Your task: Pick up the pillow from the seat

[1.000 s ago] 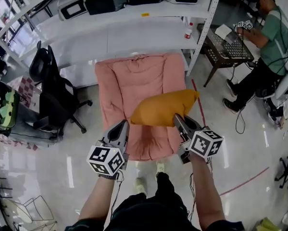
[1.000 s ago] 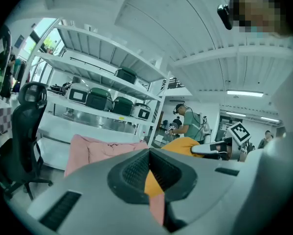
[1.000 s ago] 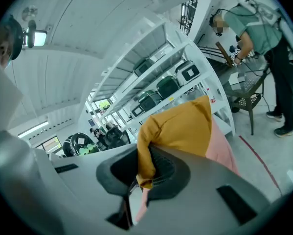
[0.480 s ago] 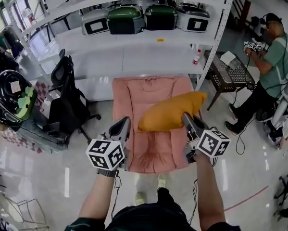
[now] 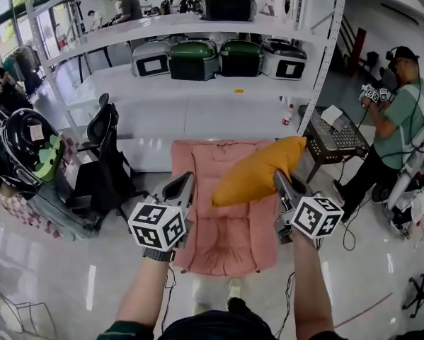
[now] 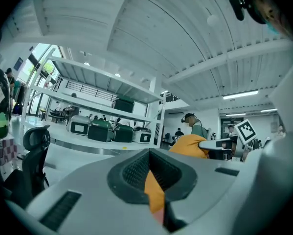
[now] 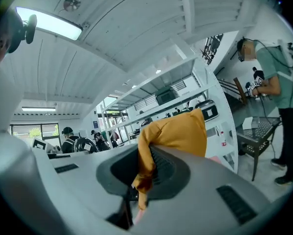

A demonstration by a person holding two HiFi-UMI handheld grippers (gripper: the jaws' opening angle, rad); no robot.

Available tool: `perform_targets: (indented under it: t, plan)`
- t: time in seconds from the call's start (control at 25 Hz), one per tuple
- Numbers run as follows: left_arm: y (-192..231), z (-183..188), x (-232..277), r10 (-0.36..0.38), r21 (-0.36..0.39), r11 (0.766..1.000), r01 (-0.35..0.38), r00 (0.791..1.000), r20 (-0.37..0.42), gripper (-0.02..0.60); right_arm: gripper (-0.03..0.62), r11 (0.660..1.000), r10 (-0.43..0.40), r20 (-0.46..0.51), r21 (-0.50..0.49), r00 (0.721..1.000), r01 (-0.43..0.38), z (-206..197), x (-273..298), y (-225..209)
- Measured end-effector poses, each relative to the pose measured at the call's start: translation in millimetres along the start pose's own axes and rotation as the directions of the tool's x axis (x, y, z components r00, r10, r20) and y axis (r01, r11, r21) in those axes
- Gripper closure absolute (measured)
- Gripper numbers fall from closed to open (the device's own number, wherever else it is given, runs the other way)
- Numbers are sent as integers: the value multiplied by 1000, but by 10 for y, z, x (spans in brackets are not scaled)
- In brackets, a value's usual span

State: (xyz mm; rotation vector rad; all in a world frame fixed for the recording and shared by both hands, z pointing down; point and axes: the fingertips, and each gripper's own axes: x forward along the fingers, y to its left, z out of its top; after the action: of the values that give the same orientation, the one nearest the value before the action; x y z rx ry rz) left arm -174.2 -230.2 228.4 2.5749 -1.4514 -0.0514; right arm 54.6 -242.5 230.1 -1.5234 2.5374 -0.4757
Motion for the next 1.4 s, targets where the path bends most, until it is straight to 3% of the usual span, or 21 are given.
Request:
perform_targets:
  t: [0.4, 1.4]
  plan:
    - [-193, 282, -42, -41, 14, 999, 41, 998, 38, 577, 568, 995, -2, 48, -100, 999, 7, 390, -110, 220]
    - [-174, 336, -59, -40, 31, 999, 39, 998, 43, 577, 568, 991, -9, 37, -135, 999, 14, 381, -65, 289]
